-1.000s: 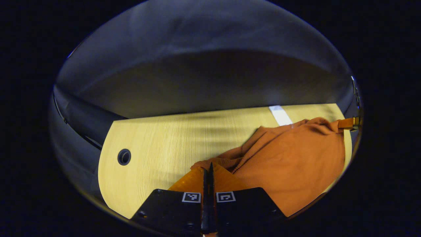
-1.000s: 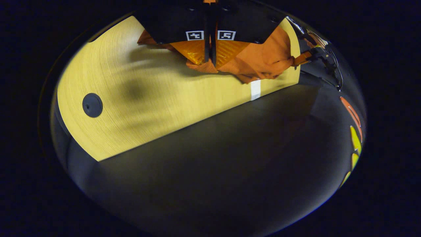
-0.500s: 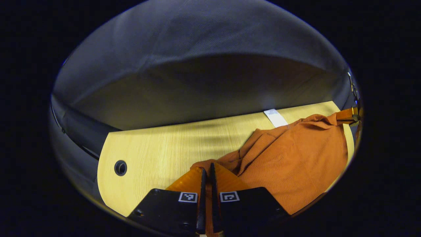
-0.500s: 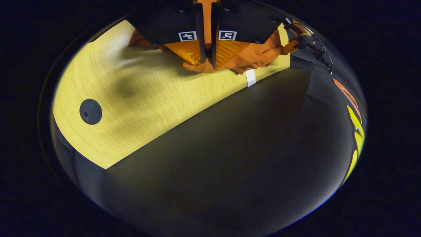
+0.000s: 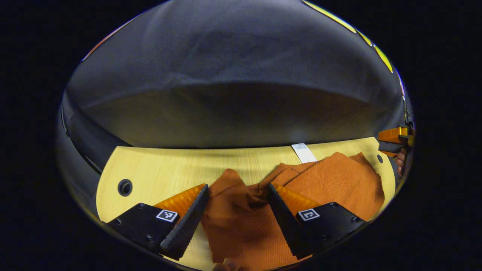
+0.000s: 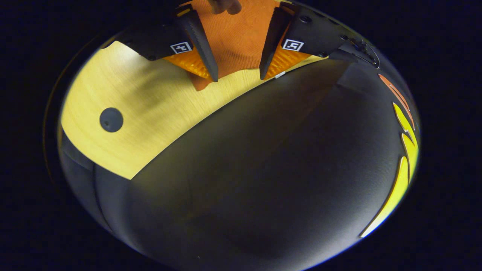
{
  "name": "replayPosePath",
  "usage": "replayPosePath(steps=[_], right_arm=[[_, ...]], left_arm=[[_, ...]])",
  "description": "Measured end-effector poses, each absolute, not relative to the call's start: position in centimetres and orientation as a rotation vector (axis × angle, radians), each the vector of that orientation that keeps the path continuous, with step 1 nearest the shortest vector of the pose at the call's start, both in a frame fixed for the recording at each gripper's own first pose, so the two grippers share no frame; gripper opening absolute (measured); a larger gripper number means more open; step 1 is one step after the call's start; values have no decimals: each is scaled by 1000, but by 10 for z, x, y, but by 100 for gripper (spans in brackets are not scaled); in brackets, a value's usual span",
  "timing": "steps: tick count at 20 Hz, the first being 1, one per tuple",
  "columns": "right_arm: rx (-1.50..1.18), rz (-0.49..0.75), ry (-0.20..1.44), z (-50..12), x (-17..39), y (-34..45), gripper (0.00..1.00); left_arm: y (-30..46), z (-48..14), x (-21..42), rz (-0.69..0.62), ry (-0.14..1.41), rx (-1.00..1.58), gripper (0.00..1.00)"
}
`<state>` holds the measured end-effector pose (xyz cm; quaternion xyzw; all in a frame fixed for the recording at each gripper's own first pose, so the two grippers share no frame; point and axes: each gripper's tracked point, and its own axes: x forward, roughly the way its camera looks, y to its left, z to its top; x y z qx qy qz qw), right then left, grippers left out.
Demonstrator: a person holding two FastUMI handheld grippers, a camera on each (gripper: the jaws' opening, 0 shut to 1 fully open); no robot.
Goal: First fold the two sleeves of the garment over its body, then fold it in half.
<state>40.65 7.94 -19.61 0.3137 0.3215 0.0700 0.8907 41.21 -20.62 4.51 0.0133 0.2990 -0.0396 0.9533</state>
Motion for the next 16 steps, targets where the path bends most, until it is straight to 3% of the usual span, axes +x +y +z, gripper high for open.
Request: replayPosePath(steps=[1, 2, 6, 9, 11, 16], right_arm=[[620, 149, 667, -191, 401, 77, 79], [583, 152, 659, -182, 394, 76, 72], [433, 170, 614, -115, 333, 84, 72], [320, 210, 512, -56, 274, 84, 94], [267, 168, 434, -27, 241, 75, 94], [117, 137, 319, 5, 140, 68, 94]], left_arm=[[-202, 56, 410, -69, 585, 20, 100], [-201, 67, 407, -66, 566, 12, 100], [-188, 148, 363, -8, 462, -46, 100], [-169, 210, 318, 33, 366, -44, 100], [-179, 238, 284, 51, 275, -66, 100], [-201, 246, 182, 20, 254, -118, 97]])
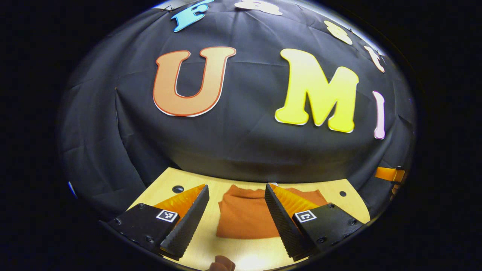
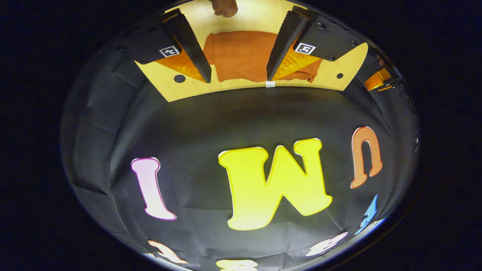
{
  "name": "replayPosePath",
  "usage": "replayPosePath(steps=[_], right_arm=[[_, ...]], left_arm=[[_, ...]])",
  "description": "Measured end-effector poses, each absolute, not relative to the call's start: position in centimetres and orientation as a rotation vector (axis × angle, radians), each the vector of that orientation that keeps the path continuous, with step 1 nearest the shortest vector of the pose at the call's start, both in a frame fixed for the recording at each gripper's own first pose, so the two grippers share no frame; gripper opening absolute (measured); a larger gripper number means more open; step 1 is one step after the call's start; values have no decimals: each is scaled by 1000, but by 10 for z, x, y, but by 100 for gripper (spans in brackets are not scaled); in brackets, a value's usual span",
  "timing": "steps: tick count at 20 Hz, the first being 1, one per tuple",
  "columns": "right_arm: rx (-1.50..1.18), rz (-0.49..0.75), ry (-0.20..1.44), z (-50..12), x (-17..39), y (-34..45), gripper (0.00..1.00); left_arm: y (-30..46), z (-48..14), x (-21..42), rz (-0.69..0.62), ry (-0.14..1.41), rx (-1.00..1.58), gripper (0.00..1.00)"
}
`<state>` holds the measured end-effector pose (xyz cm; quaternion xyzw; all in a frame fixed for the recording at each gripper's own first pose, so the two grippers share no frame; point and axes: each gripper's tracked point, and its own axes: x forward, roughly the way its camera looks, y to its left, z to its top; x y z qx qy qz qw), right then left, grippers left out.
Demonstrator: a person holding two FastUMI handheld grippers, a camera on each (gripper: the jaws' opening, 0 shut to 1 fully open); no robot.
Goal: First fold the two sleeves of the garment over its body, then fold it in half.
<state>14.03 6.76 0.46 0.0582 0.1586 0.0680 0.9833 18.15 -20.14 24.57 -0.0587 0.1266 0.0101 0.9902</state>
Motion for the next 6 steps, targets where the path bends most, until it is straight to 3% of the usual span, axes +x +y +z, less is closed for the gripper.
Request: replayPosePath(steps=[6], right_arm=[[71, 111, 269, -14, 41, 63, 94]], left_arm=[[-226, 255, 84, 31, 174, -94, 100]])
